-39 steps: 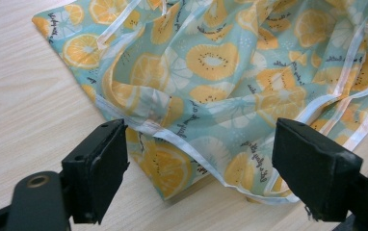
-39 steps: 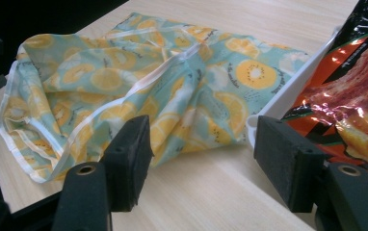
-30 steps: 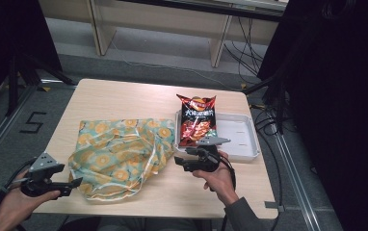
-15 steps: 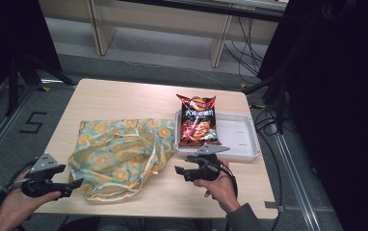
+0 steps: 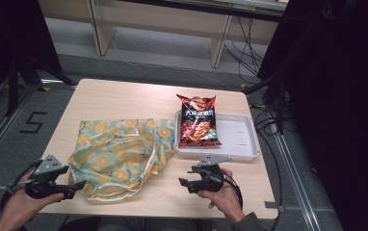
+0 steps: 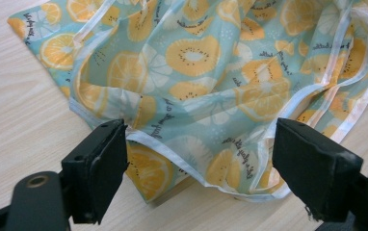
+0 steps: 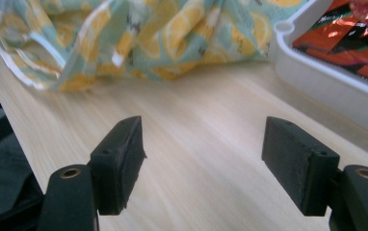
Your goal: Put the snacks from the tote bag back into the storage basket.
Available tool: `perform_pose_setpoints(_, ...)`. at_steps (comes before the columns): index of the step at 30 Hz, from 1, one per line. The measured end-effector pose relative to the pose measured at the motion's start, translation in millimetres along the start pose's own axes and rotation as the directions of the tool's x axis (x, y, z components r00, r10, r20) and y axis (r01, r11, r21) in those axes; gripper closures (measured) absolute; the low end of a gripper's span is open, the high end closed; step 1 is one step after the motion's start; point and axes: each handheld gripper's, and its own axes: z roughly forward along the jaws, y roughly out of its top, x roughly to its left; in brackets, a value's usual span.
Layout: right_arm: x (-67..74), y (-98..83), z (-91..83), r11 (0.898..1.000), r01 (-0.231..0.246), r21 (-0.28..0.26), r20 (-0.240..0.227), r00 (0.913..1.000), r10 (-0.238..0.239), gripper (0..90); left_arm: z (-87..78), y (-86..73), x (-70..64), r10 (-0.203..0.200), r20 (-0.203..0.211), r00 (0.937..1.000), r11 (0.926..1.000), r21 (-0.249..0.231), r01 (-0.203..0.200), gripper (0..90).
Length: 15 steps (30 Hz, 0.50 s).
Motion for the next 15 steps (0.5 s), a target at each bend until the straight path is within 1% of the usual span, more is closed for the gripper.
perform_pose_setpoints(1, 3.0, -1.5, 0.1, 1.000, -0.026, 0.015, -0.002, 0.9997, 0.026, 30.6, 1.2, -1.0, -3.5, -0.031, -0.014, 0.9994, 0.9994, -0.014, 0.031, 19.5)
perform_pose_setpoints(2, 1.1, -2.3, 0.1, 1.000, 0.003, 0.020, -0.001, 1.0000, -0.003, 30.5, 0.2, -0.4, -2.9, -0.017, -0.002, 0.9998, 0.9997, 0.020, 0.018, 19.5)
perform_pose_setpoints(3, 2.2, -3.2, -0.3, 1.000, -0.001, 0.023, 0.004, 1.0000, 0.001, 30.5, 2.2, -0.8, -3.8, -0.011, -0.013, 0.9999, 0.9999, 0.000, 0.011, 19.5)
perform_pose_setpoints(4, 3.3, -4.6, 1.6, 1.000, -0.007, -0.002, 0.008, 0.9999, 0.007, 30.4, 1.0, 0.0, -2.3, 0.019, -0.012, 0.9997, 0.9993, 0.031, -0.019, 19.5)
perform_pose_setpoints(5, 3.7, -4.1, -1.4, 1.000, 0.001, 0.030, 0.008, 1.0000, -0.002, 30.0, 2.4, -0.5, -3.2, 0.004, -0.004, 1.0000, 0.9996, 0.026, -0.004, 19.5)
perform_pose_setpoints(6, 4.5, -4.4, -2.0, 1.000, 0.001, 0.032, 0.007, 1.0000, -0.001, 29.8, 2.1, -0.4, -2.3, 0.020, -0.006, 0.9998, 0.9992, 0.035, -0.020, 19.5)
perform_pose_setpoints(7, 5.4, -5.2, -1.7, 1.000, 0.001, 0.018, 0.009, 1.0000, -0.001, 29.8, 2.1, -0.2, -1.3, 0.033, -0.006, 0.9994, 0.9987, 0.039, -0.033, 19.5)
perform_pose_setpoints(8, 6.1, -5.5, -2.1, 1.000, 0.002, 0.020, 0.013, 0.9999, -0.002, 29.6, 2.3, -0.4, -1.7, 0.026, -0.006, 0.9996, 0.9990, 0.035, -0.026, 19.5)
perform_pose_setpoints(9, 5.9, -5.8, -1.9, 1.000, 0.014, 0.015, 0.016, 0.9998, -0.014, 29.2, 3.2, -0.3, -1.7, 0.021, -0.013, 0.9997, 0.9995, 0.023, -0.021, 19.5)
perform_pose_setpoints(10, 6.2, -6.0, -2.1, 1.000, 0.012, 0.021, 0.019, 0.9998, -0.012, 28.9, 1.9, -0.2, -1.2, 0.029, -0.004, 0.9996, 0.9990, 0.034, -0.028, 19.5)
perform_pose_setpoints(11, 6.9, -6.4, -1.9, 1.000, 0.003, 0.023, 0.020, 0.9998, -0.003, 28.7, 2.0, -0.4, -1.9, 0.015, -0.006, 0.9999, 0.9994, 0.031, -0.015, 19.5)
perform_pose_setpoints(12, 6.6, -6.6, -1.4, 1.000, 0.008, 0.027, 0.022, 0.9997, -0.009, 28.6, 2.6, -0.7, -2.7, -0.002, -0.007, 1.0000, 0.9997, 0.023, 0.002, 19.5)
perform_pose_setpoints(13, 6.9, -7.5, 0.7, 1.000, 0.004, 0.016, 0.022, 0.9997, -0.004, 28.6, 3.0, -0.8, -2.9, -0.007, -0.009, 0.9999, 0.9998, 0.020, 0.007, 19.5)
perform_pose_setpoints(14, 6.9, -7.6, 0.8, 1.000, 0.005, 0.020, 0.024, 0.9997, -0.006, 28.6, 2.4, -0.6, -1.2, 0.013, -0.007, 0.9999, 0.9995, 0.030, -0.013, 19.5)
perform_pose_setpoints(15, 7.5, -6.8, -0.7, 0.999, 0.002, 0.046, 0.023, 0.9997, -0.003, 28.6, 2.2, -0.7, -1.6, 0.009, -0.012, 0.9999, 0.9994, 0.033, -0.008, 19.5)
